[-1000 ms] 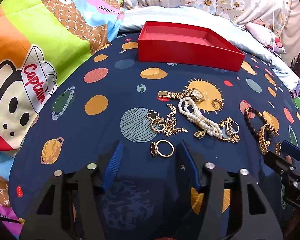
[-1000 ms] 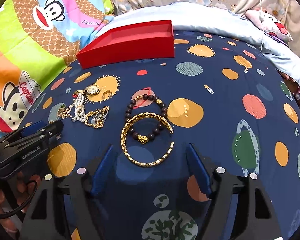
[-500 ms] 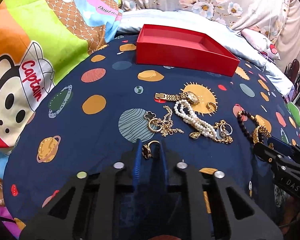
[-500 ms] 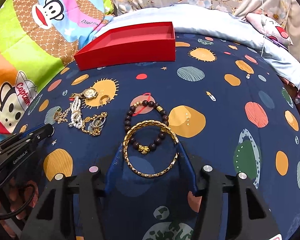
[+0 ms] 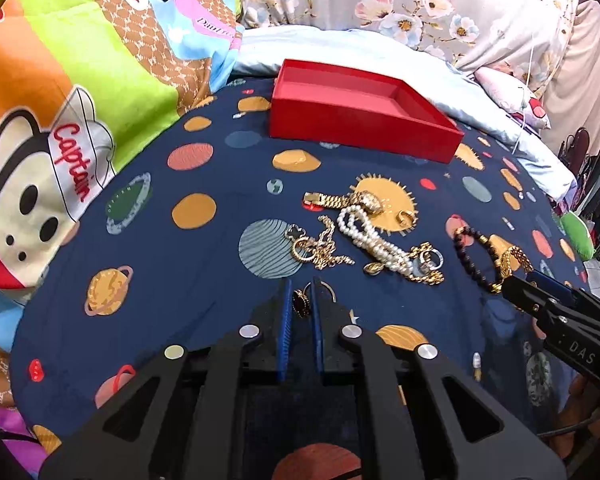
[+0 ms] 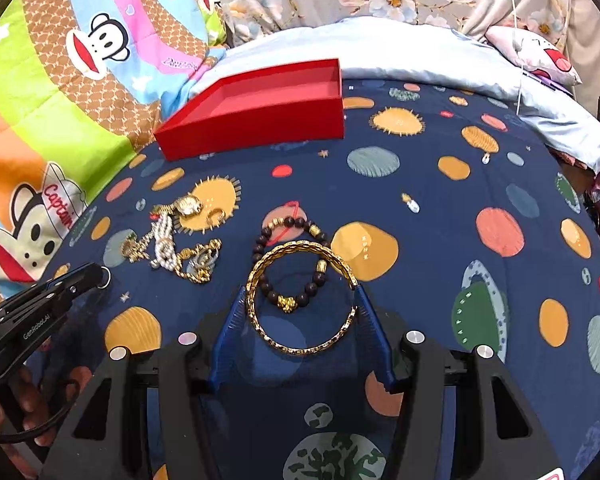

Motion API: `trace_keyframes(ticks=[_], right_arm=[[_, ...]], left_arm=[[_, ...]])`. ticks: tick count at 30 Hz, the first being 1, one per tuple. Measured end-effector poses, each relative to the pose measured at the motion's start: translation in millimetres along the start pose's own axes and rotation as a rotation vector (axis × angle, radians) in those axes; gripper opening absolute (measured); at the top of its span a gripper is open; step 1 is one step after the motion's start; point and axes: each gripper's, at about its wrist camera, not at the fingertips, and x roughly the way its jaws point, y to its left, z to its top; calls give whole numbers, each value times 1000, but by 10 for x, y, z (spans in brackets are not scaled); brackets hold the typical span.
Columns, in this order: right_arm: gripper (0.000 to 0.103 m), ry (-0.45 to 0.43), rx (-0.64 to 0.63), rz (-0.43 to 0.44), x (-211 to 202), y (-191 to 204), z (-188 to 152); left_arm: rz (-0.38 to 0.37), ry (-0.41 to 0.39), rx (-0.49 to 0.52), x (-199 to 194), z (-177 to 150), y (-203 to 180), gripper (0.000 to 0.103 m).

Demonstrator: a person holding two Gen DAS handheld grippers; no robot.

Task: Organize jewelry
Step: 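Carry bangle and ring into the red tray and open both tools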

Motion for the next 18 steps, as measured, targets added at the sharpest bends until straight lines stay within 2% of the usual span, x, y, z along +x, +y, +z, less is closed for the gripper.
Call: trace_keyframes(ticks=[6, 9, 15, 18], right_arm=[[54, -56, -1, 9, -194, -33, 151], [54, -87, -14, 12, -253, -51, 303], [54, -159, -31, 49, -213, -106, 859], [54, -199, -46, 60, -68, -138, 1267]], left_arm=[[-35, -18, -8, -187, 169, 6, 8], [-34, -48, 11, -291, 359, -7, 8], [-39, -132, 73, -313, 925, -110, 9], [-58, -161, 90, -185, 1274, -176, 9]])
